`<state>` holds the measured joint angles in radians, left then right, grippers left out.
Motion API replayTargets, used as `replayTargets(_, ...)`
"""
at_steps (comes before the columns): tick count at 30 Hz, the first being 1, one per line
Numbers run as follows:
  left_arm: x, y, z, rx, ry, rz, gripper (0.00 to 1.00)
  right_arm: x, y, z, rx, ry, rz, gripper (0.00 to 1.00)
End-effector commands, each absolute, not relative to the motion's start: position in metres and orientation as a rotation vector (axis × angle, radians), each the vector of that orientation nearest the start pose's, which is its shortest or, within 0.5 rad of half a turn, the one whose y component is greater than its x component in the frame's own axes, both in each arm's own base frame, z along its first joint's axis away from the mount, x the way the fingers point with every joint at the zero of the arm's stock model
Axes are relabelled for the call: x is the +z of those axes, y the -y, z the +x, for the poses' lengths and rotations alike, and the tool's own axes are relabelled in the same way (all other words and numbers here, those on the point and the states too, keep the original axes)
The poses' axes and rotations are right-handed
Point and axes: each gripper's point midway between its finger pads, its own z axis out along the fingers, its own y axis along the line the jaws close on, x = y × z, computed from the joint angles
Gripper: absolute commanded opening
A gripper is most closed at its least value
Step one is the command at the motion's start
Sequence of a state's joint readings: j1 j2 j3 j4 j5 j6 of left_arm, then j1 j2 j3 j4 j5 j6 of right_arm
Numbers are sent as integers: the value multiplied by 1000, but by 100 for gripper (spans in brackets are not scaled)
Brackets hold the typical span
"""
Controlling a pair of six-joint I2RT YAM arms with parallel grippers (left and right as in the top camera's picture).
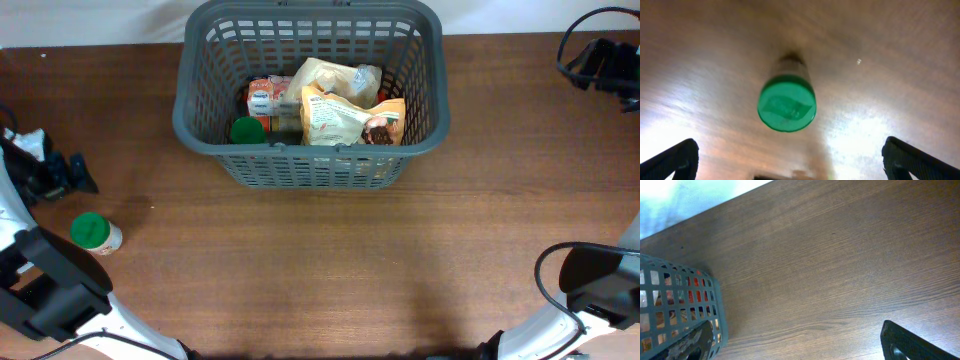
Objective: Pack container
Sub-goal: 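Grasp the second green-capped spice jar with the left gripper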
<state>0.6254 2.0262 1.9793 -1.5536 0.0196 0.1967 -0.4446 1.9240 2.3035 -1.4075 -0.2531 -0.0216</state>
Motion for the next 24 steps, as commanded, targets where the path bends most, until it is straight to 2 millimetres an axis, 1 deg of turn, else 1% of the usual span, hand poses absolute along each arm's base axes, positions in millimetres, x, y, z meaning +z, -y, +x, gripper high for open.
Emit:
replayTargets(1,132,-211,301,-100,-3117,-663,100,300,150,417,163,-2518,459,99)
replayTargets(3,117,-209,297,-110,-3139,-670,99,300,150,417,163,-2518,459,99)
replayTargets(7,88,-216,277,2,-3218,-682,98,300,150,417,164,-2518,459,99)
replayTargets(8,85,-216,277,7,-3221,-684,97,300,150,417,164,-2518,459,99)
replayTargets(10,77,-217,276,13,-3218,-689,90,300,150,417,163,-2518,459,99)
replayTargets(11,73,-216,276,13,-3219,-689,84,300,150,417,164,-2518,459,99)
replayTargets(13,61,-215,271,20,-3232,-688,84,300,150,417,164,-2518,459,99)
replayTargets(15,50,-218,268,62,-3235,-687,83,300,150,417,163,-2518,459,99)
replayTargets(20,37,-215,264,60,-3237,-693,83,300,150,417,164,-2518,459,99)
replayTargets(24,30,-218,268,76,-3215,-691,83,300,150,417,163,-2518,459,99)
